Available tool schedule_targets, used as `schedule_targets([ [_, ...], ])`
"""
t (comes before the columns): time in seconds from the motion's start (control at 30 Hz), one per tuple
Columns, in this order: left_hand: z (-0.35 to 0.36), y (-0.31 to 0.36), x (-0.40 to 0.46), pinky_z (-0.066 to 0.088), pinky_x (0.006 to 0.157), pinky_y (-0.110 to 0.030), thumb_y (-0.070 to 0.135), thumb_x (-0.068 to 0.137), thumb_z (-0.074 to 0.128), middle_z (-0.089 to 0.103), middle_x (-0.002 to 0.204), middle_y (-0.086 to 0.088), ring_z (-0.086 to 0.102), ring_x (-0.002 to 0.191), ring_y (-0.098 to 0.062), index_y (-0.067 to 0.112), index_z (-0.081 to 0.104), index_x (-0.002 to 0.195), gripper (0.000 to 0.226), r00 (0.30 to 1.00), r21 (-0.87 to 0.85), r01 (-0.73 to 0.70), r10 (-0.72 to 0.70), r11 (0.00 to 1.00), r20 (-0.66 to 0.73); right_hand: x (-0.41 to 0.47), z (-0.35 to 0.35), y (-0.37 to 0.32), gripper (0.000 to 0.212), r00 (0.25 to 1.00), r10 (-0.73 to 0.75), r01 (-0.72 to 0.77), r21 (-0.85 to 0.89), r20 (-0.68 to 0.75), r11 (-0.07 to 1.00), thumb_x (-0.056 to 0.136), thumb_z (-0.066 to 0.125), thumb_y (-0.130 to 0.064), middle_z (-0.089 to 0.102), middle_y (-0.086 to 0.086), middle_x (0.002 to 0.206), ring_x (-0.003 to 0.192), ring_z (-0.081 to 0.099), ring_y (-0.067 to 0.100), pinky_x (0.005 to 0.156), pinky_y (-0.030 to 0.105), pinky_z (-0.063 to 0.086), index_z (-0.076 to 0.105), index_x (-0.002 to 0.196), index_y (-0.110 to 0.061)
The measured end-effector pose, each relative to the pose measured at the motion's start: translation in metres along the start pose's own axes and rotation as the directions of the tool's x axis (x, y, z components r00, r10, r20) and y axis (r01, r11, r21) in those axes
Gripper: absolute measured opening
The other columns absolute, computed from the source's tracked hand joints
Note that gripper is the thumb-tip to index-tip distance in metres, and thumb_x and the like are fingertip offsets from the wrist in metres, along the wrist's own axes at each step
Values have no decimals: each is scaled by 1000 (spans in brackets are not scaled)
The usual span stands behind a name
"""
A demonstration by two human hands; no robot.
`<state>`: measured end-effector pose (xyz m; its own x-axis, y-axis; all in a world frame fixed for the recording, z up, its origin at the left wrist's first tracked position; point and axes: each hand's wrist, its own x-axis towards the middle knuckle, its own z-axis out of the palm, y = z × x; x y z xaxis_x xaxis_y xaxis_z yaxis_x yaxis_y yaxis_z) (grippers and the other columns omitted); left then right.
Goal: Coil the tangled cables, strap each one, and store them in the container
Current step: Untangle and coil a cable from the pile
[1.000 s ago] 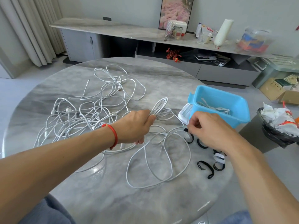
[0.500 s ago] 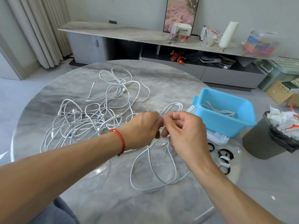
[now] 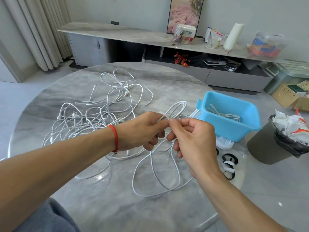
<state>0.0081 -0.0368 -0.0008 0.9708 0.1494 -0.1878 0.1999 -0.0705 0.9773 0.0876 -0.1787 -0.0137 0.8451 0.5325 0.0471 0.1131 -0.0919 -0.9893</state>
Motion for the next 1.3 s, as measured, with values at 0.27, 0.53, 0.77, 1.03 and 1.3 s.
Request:
schedule_targets([
  [0.27,-2,-5,3,28,47,-19,32,106,42,37,80,-9,23,56,-11,8,62,93,34,995,-315,57,-26,947,99,0,1,-1,19,999,-36,34,-49,-22,998,93,73,-27,72,2,61,40,53,12,37,23,40,70,77,-18],
  [0.53,5,-2,7,27,44,-18,43,106,38,50,73,-7,25,52,-10,18,69,72,52,996,-372,75,-55,925,66,-2,-1,-6,20,986,-162,150,-199,-49,968,93,75,-33,71,-6,59,40,56,7,41,20,43,69,78,-21],
  [0.77,-15,-4,13,21,40,-17,41,105,45,37,63,2,20,49,-10,22,41,78,33,973,-355,8,-90,935,-213,6,-21,-2,22,955,-157,252,-403,253,880,101,61,-39,72,-10,66,49,55,4,52,22,42,71,85,-27],
  [1.03,-22,-4,-2,20,44,-19,44,103,45,29,67,3,15,55,-15,27,41,67,40,999,-82,-38,35,996,-38,42,-65,6,22,833,497,-455,-212,243,865,78,86,-30,59,-4,62,47,51,7,41,19,41,75,84,-11],
  [1.3,-4,9,-7,18,45,-22,44,103,43,26,67,3,15,55,-16,25,40,73,36,986,-90,-160,163,983,22,44,-45,18,8,697,567,-640,26,439,768,88,74,-11,74,9,75,53,67,11,44,19,53,71,89,-4],
])
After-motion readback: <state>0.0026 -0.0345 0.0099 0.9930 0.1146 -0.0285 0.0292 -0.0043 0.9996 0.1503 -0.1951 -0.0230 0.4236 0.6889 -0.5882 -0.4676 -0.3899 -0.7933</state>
